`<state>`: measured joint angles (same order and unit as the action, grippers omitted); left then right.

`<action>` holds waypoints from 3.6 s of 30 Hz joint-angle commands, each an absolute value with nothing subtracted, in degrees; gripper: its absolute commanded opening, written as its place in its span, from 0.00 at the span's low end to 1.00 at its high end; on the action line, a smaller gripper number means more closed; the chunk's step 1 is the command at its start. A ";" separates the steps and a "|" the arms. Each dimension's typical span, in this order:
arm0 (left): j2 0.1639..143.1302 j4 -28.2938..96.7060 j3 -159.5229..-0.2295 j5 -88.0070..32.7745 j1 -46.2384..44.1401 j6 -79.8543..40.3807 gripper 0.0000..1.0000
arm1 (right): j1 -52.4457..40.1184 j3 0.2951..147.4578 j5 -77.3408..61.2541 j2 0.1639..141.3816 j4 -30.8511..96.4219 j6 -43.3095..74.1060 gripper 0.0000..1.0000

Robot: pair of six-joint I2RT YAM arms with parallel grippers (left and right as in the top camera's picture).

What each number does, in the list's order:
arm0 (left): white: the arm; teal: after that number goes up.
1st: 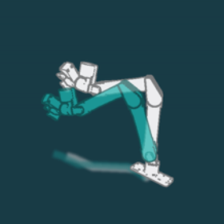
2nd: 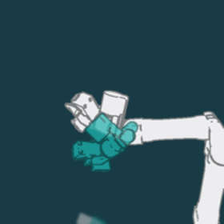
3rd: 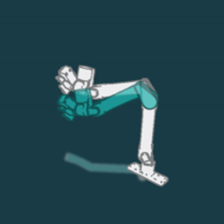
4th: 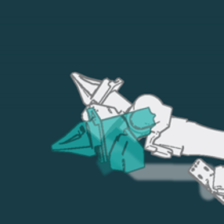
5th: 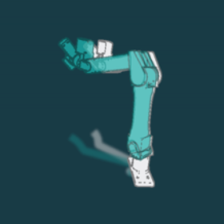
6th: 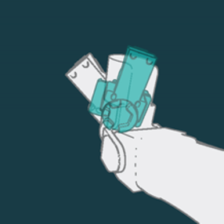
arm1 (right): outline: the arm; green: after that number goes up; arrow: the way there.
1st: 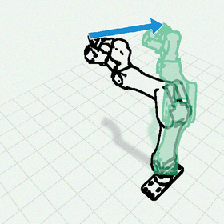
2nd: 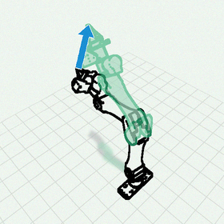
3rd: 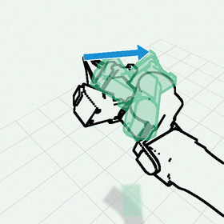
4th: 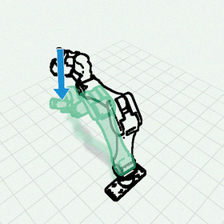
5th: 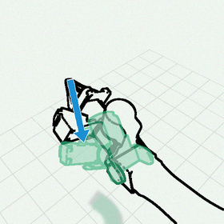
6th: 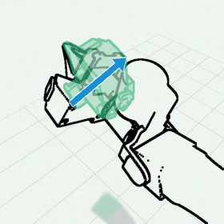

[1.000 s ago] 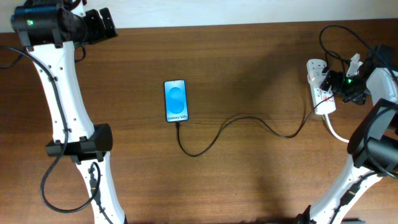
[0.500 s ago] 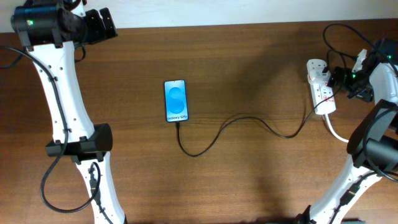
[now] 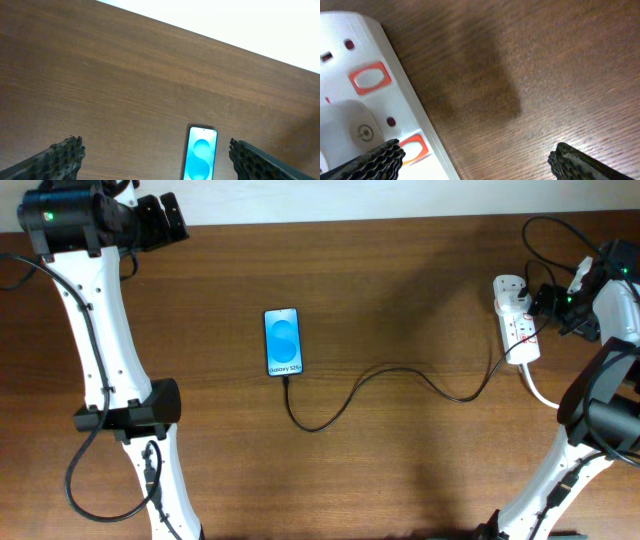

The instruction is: Plug charger to phone and switch on socket

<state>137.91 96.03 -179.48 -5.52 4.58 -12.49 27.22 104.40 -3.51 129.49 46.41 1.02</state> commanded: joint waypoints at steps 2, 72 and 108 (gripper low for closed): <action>137.56 95.94 -179.39 -5.08 4.67 -12.80 0.99 | 26.63 105.54 -4.27 130.17 47.11 0.91 0.98; 137.56 95.96 -179.39 -5.08 4.67 -12.80 0.99 | 28.62 107.31 -9.45 126.43 50.09 4.89 0.98; 137.56 95.96 -179.39 -5.08 4.67 -12.80 0.99 | 28.47 106.02 -7.44 132.86 48.86 4.25 0.99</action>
<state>137.91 96.03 -179.48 -5.52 4.58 -12.49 28.99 105.56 -7.97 131.59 48.47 4.54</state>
